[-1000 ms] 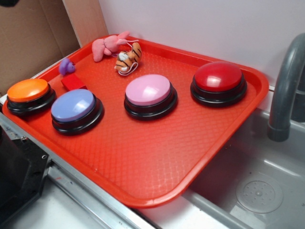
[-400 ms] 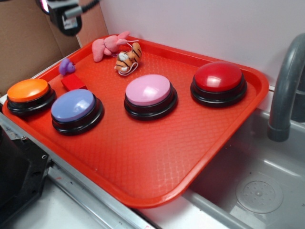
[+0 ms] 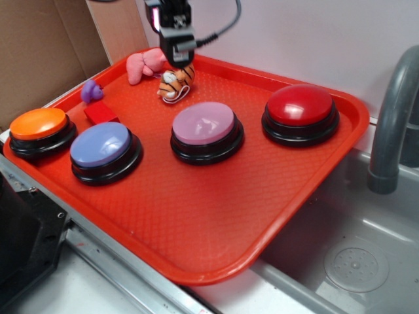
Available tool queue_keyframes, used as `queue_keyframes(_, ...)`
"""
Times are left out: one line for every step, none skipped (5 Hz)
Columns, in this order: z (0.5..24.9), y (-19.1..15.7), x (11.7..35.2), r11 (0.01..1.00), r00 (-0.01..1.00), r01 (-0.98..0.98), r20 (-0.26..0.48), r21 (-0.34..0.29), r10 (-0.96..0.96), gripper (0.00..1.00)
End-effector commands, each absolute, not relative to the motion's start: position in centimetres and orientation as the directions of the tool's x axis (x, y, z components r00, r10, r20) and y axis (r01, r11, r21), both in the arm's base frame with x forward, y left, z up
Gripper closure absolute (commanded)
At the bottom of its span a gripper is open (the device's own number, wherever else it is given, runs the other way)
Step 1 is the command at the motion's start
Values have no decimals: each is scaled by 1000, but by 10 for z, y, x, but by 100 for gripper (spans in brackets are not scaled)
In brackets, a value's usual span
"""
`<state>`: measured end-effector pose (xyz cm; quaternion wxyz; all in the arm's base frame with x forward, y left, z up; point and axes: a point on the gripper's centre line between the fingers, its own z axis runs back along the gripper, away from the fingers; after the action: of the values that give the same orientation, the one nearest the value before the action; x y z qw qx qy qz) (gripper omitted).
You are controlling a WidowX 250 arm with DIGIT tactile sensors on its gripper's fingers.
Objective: Push the pink button.
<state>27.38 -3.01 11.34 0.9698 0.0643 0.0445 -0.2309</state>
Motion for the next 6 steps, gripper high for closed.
queue_keyframes(79,-68,260,894,896,443,-20,65,-443,0)
queue_keyframes(77,-73,257,882,885,466,-26,71,-465,0)
queue_keyframes(68,-61,256,883,884,464,-106,75,-455,0)
queue_keyframes(58,-54,263,868,869,490,-113,80,-481,0)
queue_keyframes(48,-50,262,866,868,494,-81,71,-489,0)
queue_keyframes(46,-46,261,879,881,473,-67,65,-469,0)
